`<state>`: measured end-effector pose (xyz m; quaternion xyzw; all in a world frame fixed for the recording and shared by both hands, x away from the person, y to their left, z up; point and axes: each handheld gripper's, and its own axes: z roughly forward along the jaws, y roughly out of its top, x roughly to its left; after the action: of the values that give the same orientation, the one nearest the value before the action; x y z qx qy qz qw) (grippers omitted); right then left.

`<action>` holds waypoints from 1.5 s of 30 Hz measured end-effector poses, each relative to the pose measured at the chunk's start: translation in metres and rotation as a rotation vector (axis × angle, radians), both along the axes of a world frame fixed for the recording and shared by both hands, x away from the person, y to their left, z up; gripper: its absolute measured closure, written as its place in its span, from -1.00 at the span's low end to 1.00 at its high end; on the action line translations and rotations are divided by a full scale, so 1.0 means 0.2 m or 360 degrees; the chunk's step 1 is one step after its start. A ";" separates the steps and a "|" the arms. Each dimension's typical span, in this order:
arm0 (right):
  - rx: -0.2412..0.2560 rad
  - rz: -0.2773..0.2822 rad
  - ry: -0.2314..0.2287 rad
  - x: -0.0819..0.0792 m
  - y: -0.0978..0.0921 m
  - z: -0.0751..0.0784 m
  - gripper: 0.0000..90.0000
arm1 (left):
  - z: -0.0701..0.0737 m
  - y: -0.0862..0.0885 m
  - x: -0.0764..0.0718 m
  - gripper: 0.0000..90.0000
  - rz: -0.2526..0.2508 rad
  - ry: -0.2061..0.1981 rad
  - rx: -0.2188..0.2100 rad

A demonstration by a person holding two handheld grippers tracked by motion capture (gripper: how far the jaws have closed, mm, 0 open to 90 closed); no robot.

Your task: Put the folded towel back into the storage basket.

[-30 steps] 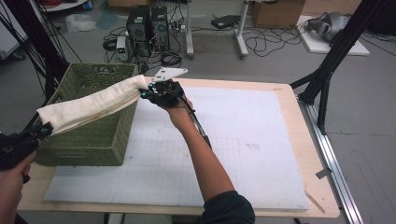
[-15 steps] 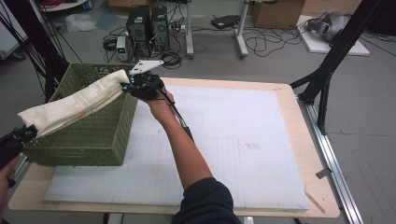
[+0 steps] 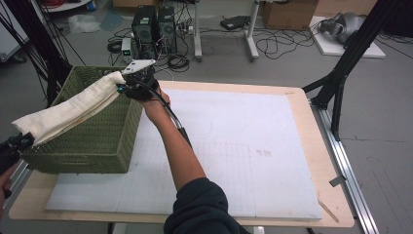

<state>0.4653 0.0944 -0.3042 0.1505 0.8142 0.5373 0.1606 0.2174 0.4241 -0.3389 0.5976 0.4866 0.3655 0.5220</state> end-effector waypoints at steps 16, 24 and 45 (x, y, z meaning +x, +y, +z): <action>-0.0045 -0.0090 -0.0015 0.03 0.10 -0.04 0.82 | -0.04 0.00 0.05 0.71 0.0036 0.0072 0.0042; -0.0108 -0.0175 0.0002 0.05 0.08 -0.06 0.10 | 0.00 0.02 0.03 -0.08 0.0051 -0.0015 0.0033; -0.0017 -0.0211 -0.0032 -0.08 -0.56 0.20 -0.36 | 0.04 -0.29 0.12 -0.54 -0.0220 -0.0027 -0.0119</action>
<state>0.4485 -0.0169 -0.2651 0.1979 0.8035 0.5227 0.2049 0.2408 0.3666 -0.3302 0.6067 0.4529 0.3152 0.5722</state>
